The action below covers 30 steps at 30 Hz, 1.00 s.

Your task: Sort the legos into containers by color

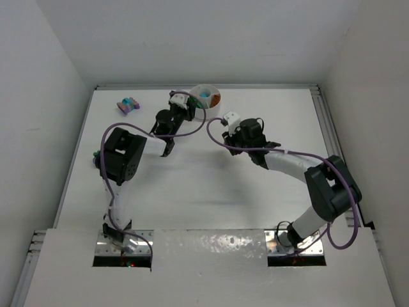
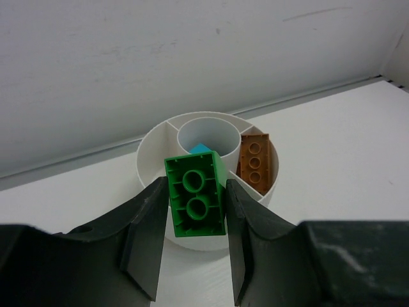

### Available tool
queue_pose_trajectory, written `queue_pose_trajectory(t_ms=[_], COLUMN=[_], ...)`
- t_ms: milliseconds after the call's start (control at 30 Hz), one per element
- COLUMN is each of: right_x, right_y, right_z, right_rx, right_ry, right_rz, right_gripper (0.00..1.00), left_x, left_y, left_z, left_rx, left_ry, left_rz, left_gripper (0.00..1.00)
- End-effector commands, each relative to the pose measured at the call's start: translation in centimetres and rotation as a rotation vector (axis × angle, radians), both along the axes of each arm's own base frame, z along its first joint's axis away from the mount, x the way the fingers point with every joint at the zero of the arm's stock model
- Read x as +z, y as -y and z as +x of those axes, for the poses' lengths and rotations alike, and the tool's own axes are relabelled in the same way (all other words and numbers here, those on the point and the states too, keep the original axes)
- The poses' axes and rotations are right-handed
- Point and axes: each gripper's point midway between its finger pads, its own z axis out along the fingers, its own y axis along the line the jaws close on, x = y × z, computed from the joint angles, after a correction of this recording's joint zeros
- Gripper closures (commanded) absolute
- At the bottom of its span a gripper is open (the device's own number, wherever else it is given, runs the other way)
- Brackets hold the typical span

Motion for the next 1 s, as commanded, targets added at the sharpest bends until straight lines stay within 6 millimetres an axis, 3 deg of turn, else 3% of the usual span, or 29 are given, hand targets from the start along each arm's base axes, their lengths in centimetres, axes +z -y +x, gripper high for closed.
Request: queue_pose_trajectory(t_ms=[0,233,300,500,700,800,967], right_x=[2.8,2.5,2.4,2.0,1.9,1.9,1.8], right_y=[-0.4,0.4,0.8,1.8,2.4,2.6,2.9], right_z=[0.8,0.8,0.7,0.6,0.8,0.8,1.0], right_rx=[0.005,-0.001,-0.007,-0.024,-0.038,-0.042,-0.048], right_ry=[0.062,0.044,0.035,0.020,0.013,0.010,0.006], right_rz=[0.022,-0.003,-0.010,-0.018,-0.015,-0.013,-0.012], right_gripper=[1.00,1.00,1.00,1.00,1.00,1.00,1.00], left_x=[3.5,0.9,1.3,-0.6,-1.5,-2.3,-2.4], left_y=[0.3,1.2,1.4,2.3,2.6,2.4,2.7], left_z=[1.1,2.6,3.0,4.1,4.9,5.0,4.9], left_rx=[0.030,0.018,0.017,0.002,0.007,0.019,0.003], left_ry=[0.127,0.041,0.057,0.025,0.001,-0.014,-0.023], left_rz=[-0.008,-0.080,-0.085,-0.089,-0.090,-0.091,-0.087], left_gripper=[1.00,1.00,1.00,1.00,0.91,0.84,0.58])
